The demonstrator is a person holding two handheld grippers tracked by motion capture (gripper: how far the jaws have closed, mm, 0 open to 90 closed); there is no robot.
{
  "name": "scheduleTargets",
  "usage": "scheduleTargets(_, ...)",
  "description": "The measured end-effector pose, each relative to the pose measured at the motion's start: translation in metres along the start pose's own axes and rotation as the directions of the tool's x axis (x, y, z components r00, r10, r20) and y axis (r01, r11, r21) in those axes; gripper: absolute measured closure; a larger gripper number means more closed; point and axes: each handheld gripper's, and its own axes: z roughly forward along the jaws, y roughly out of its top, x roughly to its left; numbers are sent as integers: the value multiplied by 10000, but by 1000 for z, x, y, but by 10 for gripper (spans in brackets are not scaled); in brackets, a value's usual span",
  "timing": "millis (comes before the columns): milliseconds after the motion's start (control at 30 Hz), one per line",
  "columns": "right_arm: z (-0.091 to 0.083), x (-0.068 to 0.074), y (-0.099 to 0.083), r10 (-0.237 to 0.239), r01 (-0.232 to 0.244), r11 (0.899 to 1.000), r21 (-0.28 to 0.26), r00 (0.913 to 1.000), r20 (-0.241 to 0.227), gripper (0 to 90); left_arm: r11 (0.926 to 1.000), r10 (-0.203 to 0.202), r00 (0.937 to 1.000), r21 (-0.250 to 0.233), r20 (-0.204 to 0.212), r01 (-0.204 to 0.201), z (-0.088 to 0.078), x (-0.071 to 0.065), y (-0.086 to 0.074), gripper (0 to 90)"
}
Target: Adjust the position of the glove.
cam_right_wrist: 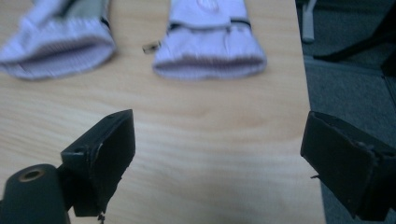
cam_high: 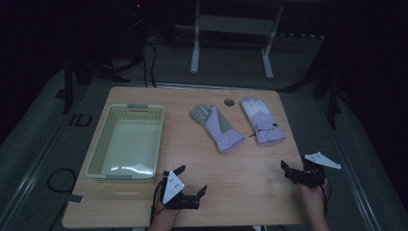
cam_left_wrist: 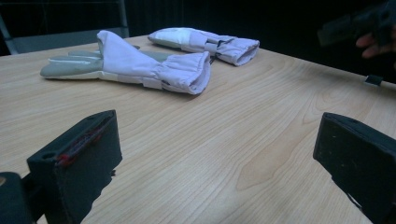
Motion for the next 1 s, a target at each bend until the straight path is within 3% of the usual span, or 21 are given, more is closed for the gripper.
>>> scheduleTargets(133, -5, 2, 14, -157, 149, 9997, -177, 9989, -440, 101, 10000, -37, 9999, 4, 97, 37, 0, 0, 0, 11)
scheduleTargets(233, -7, 14, 34, -754, 749, 9972, -87, 9939, -800, 101, 10000, -39, 9999, 6, 100, 39, 0, 0, 0, 11)
scheduleTargets(367, -6, 24, 51, -1027, 1032, 9947, -20, 9866, -1264, 101, 10000, -20, 9999, -12, 105, 20, 0, 0, 0, 11)
scheduleTargets(567, -2, 43, 76, -1548, 1547, 9879, -100, 9812, -1153, 101, 10000, -43, 9999, -11, 123, 43, 0, 0, 0, 11)
scheduleTargets(667, 0, 48, 83, -1558, 1575, 9875, -9, 9762, -1512, 101, 10000, -19, 9999, -2, 111, 19, 0, 0, 0, 11)
scheduleTargets(733, 4, 56, 90, -1632, 1689, 9855, 145, 9682, -1899, 102, 10000, -30, 9999, -6, 126, 30, 0, 0, 0, 11)
scheduleTargets(767, 8, 62, 96, -1766, 1827, 9831, 143, 9654, -1917, 177, 10000, -36, 9999, -8, 132, 36, 0, 0, 0, 11)
scheduleTargets(833, 13, 67, 102, -1733, 1835, 9828, 211, 9557, -2378, 190, 10000, -77, 9998, 0, 165, 77, 0, 0, 0, 11)
scheduleTargets(867, 13, 67, 102, -1733, 1835, 9828, 211, 9557, -2378, 190, 10000, -77, 9998, 0, 165, 77, 0, 0, 0, 11)
scheduleTargets(900, 19, 74, 108, -1743, 1866, 9822, 215, 9477, -2673, 194, 10000, -77, 9998, 4, 176, 77, 0, 0, 0, 11)
scheduleTargets(1000, 27, 81, 114, -1892, 2007, 9795, 150, 9440, -2704, 241, 10000, -82, 9998, 12, 205, 82, 0, 0, 0, 11)
